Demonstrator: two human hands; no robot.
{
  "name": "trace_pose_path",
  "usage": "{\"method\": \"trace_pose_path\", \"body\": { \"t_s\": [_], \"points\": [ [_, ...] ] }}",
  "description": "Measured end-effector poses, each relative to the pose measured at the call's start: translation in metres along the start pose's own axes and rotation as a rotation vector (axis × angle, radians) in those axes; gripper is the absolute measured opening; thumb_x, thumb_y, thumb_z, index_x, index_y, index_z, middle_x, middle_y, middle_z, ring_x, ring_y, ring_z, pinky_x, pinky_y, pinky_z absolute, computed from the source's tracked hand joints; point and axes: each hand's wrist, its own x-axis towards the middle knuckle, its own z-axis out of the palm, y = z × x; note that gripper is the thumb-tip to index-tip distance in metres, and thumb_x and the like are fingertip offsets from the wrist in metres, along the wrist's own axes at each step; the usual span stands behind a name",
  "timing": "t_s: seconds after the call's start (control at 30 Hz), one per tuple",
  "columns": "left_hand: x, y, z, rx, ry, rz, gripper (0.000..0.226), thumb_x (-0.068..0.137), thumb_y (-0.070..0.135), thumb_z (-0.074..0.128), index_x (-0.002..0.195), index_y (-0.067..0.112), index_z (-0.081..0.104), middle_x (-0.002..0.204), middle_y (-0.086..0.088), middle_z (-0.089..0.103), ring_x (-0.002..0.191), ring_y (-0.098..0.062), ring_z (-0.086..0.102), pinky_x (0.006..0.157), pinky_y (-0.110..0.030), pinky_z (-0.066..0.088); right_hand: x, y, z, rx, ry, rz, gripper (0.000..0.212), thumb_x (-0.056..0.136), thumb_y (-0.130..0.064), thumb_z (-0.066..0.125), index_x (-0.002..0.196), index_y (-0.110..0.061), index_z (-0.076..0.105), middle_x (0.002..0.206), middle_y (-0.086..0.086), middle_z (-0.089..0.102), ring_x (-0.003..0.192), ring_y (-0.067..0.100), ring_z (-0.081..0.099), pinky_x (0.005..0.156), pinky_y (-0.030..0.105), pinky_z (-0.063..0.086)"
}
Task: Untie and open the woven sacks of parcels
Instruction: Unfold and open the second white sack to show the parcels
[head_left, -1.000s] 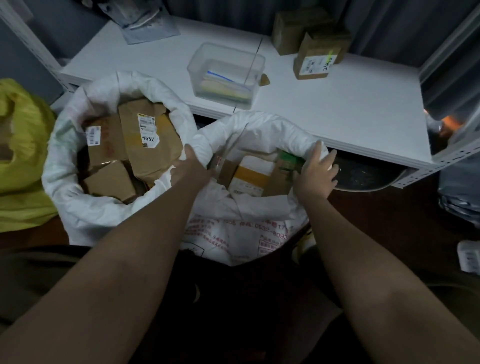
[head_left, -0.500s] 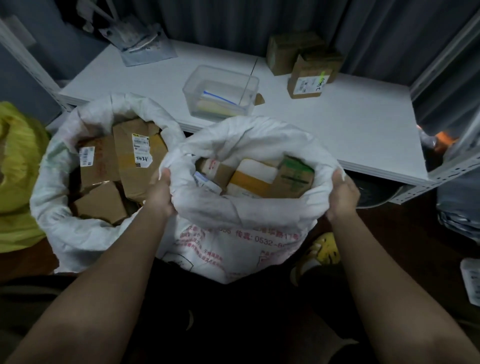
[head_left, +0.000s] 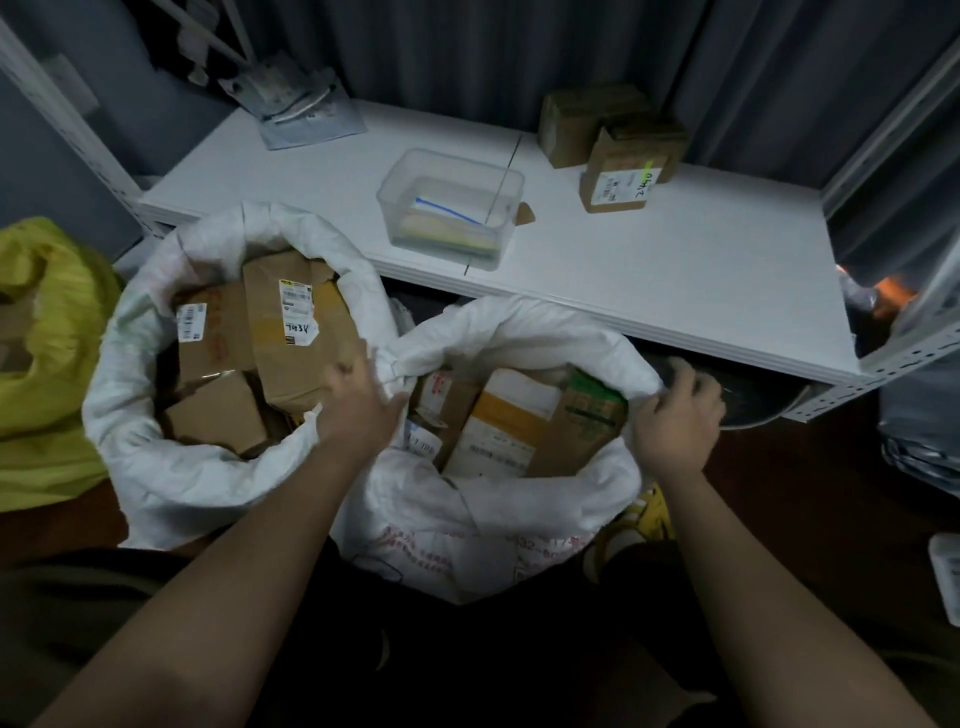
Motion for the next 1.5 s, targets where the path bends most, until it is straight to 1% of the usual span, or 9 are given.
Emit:
{"method": "trace_pose_path", "body": {
  "t_s": [0.27,0.53,0.77,0.87,1.0,1.1,1.2,1.37,1.5],
  "points": [
    [0.049,0.022,0.007,0.396,-0.083,0.337,0.073,0.091,0.051,0.048,0.149,0.035,0.008,0.151,-0.013,0.018,0.132,-0.035,0.032,0.103,-0.048,0.036,0.057,-0.043,0.044,-0.479,-0.340,-0.752,0.060,0.087,-0.036,0.059,0.143,-0.027,0.039,0.146,0.017,0.040,0.126,0.047,0.039,0.103,0.061,0.030],
    [0.115,0.072,0.042,0.507,-0.120,0.512,0.073,0.095,0.049,0.042,0.151,0.025,0.002,0.151,-0.014,0.022,0.132,-0.033,0.034,0.103,-0.044,0.033,0.116,-0.070,0.103,-0.657,-0.507,-0.781,0.078,0.091,-0.063,0.038,0.151,-0.035,-0.003,0.159,0.010,0.008,0.138,0.038,0.027,0.114,0.051,0.020],
    [0.147,0.072,0.075,0.449,-0.322,0.377,0.100,0.084,0.057,0.058,0.151,0.021,-0.008,0.145,-0.019,0.032,0.128,-0.037,0.040,0.098,-0.046,0.038,0.128,-0.080,0.124,-0.671,-0.707,-0.706,0.086,0.084,-0.065,0.052,0.151,-0.033,0.008,0.131,0.014,0.046,0.108,0.033,0.055,0.087,0.038,0.042],
    [0.146,0.055,0.076,0.294,-0.479,0.375,0.103,0.076,0.066,0.059,0.150,0.021,0.004,0.143,-0.019,0.037,0.125,-0.034,0.045,0.099,-0.045,0.041,0.115,-0.069,0.113,-0.560,-0.780,-0.747,0.063,0.094,-0.056,0.043,0.147,-0.028,0.023,0.127,0.010,0.052,0.106,0.031,0.058,0.080,0.035,0.042],
    [0.130,0.049,0.051,0.000,-0.453,0.494,0.106,0.071,0.079,0.048,0.151,0.024,0.006,0.134,-0.015,0.052,0.107,-0.024,0.056,0.088,-0.030,0.045,0.096,-0.057,0.081,0.048,-0.512,-0.749,0.034,0.096,-0.037,0.050,0.126,-0.023,0.060,0.118,-0.002,0.067,0.103,0.016,0.063,0.084,0.026,0.047],
    [0.103,0.056,0.028,-0.221,-0.366,0.740,0.078,0.087,0.071,0.033,0.149,0.030,0.010,0.128,-0.012,0.059,0.097,-0.015,0.059,0.079,-0.019,0.047,0.092,-0.056,0.060,0.479,-0.556,-0.367,0.014,0.094,-0.016,0.058,0.097,-0.020,0.072,0.101,-0.007,0.070,0.091,-0.004,0.062,0.083,0.010,0.043],
    [0.065,0.075,0.005,-0.504,-0.345,0.806,0.044,0.096,0.034,0.048,0.140,0.031,0.039,0.134,0.017,0.052,0.120,0.006,0.049,0.097,-0.013,0.041,0.101,-0.054,0.039,0.685,-0.705,0.034,0.012,0.091,-0.011,0.061,0.085,-0.012,0.072,0.088,0.001,0.070,0.081,0.005,0.063,0.081,0.024,0.046],
    [0.036,0.118,-0.026,-0.891,-0.193,0.537,0.024,0.092,0.011,0.057,0.109,0.027,0.064,0.107,0.016,0.065,0.099,0.013,0.057,0.088,-0.009,0.042,0.106,-0.067,0.017,0.282,-0.521,-0.206,0.031,0.095,-0.042,0.052,0.080,-0.019,0.065,0.078,-0.004,0.064,0.078,0.014,0.060,0.066,0.027,0.042],
    [0.049,0.122,-0.034,-1.129,-0.172,0.301,0.021,0.096,0.013,0.051,0.107,0.012,0.069,0.097,0.017,0.069,0.093,0.006,0.061,0.089,-0.015,0.044,0.089,-0.054,0.014,-0.114,-0.348,-0.622,0.061,0.092,-0.062,0.031,0.140,-0.025,0.040,0.118,0.005,0.059,0.108,0.025,0.052,0.092,0.041,0.036]
  ]
}}
